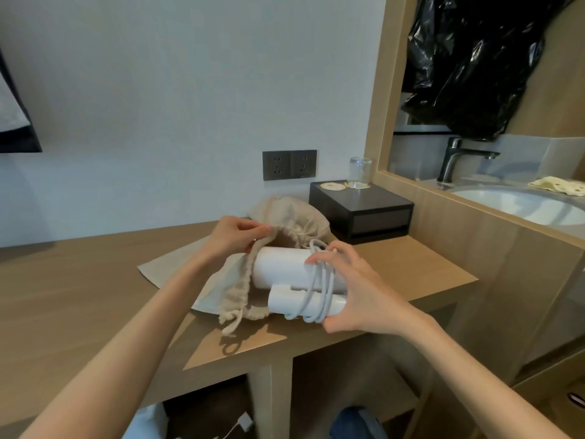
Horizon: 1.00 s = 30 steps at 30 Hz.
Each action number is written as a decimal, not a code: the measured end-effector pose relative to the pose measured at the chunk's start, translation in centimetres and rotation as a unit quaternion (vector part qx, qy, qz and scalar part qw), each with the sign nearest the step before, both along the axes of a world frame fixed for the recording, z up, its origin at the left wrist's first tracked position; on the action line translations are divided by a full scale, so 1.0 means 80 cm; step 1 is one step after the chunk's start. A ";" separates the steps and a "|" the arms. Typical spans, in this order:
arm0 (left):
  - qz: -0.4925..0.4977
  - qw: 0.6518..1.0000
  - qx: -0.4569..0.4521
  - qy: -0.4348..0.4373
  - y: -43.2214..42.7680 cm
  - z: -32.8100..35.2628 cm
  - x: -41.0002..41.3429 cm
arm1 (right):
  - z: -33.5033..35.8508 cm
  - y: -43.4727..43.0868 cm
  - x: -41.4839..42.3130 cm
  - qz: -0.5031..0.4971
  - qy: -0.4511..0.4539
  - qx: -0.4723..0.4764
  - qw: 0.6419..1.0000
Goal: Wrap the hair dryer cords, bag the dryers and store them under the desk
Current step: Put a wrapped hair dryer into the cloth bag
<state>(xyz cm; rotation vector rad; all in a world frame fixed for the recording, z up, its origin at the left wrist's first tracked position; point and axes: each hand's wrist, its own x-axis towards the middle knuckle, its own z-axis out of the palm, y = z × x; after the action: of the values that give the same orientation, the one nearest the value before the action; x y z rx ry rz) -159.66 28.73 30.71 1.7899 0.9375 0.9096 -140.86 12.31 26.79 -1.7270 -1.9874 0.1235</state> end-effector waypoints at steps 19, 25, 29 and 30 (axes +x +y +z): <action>-0.001 0.995 0.098 0.003 0.002 0.022 0.026 | 0.003 0.047 -0.041 0.042 -0.220 0.087 0.971; -0.005 0.984 0.170 0.045 0.003 0.031 0.030 | 0.007 0.055 -0.041 0.062 -0.249 0.118 0.959; -0.049 0.980 0.185 0.055 0.001 0.034 0.027 | 0.010 0.057 -0.036 0.068 -0.186 0.088 0.976; -0.059 0.979 0.189 0.057 0.002 0.032 0.026 | 0.009 0.057 -0.035 0.065 -0.161 0.073 0.982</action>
<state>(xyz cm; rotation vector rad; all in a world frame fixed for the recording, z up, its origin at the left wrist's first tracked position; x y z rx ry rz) -157.55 28.86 33.25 2.2164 0.7547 0.9646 -143.69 16.91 27.52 -1.6030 -2.2749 -0.2688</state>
